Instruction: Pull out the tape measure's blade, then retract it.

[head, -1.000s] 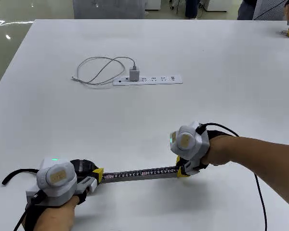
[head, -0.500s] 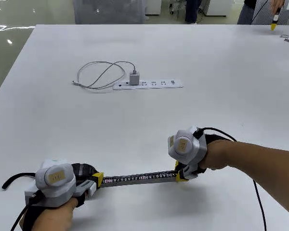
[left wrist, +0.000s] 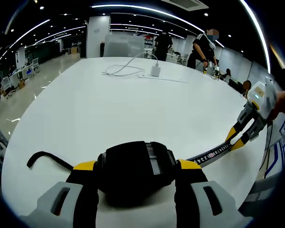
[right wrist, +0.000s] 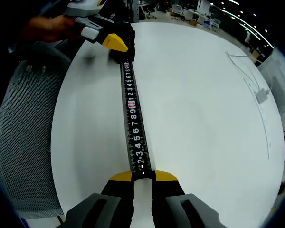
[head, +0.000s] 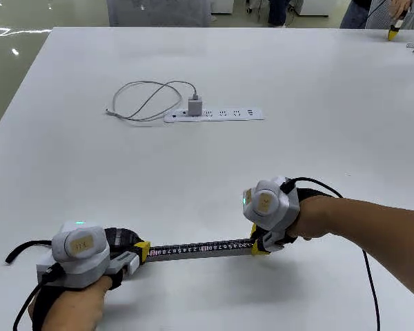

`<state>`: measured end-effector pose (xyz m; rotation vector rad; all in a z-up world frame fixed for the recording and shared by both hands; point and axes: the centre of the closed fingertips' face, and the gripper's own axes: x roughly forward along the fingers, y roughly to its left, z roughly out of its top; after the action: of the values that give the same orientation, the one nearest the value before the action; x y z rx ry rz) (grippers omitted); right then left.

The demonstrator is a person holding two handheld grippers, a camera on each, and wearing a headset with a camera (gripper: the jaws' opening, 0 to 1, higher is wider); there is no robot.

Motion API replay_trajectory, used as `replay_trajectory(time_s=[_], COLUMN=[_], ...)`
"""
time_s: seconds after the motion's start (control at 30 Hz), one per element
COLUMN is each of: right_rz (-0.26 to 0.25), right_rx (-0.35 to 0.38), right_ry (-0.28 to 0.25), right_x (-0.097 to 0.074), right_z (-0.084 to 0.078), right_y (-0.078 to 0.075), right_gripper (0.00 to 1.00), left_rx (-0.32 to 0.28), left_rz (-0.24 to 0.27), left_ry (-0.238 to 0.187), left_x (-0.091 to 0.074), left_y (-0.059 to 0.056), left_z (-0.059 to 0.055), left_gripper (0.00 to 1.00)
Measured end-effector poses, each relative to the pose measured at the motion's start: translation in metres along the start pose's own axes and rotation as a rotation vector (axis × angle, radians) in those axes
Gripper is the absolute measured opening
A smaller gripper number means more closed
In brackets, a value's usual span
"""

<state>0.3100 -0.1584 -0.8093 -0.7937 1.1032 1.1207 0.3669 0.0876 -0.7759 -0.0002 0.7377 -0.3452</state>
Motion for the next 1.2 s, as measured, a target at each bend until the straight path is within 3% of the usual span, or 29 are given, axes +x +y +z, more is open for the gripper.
replay_trajectory(time_s=[0.37, 0.43, 0.63, 0.7, 1.2], right_rz=[-0.005, -0.012, -0.007, -0.001, 0.002], right_rx=[0.001, 0.027, 0.014, -0.032, -0.02], right_ry=[0.007, 0.009, 0.002, 0.0, -0.021], right_x=[0.001, 0.001, 0.001, 0.002, 0.003], right_z=[0.002, 0.003, 0.004, 0.006, 0.011], right_y=[0.0, 0.0, 0.0, 0.0, 0.001], right_gripper=[0.1, 0.1, 0.1, 0.1, 0.1], left_rx=[0.005, 0.006, 0.006, 0.007, 0.007], left_rz=[-0.001, -0.001, 0.001, 0.0, 0.002], left_ry=[-0.001, 0.001, -0.002, -0.003, -0.006], left_x=[0.0, 0.0, 0.0, 0.0, 0.001], left_y=[-0.001, 0.0, 0.0, -0.001, -0.001], left_z=[-0.001, -0.001, -0.001, -0.001, -0.002], left_gripper=[0.61, 0.61, 0.61, 0.61, 0.62])
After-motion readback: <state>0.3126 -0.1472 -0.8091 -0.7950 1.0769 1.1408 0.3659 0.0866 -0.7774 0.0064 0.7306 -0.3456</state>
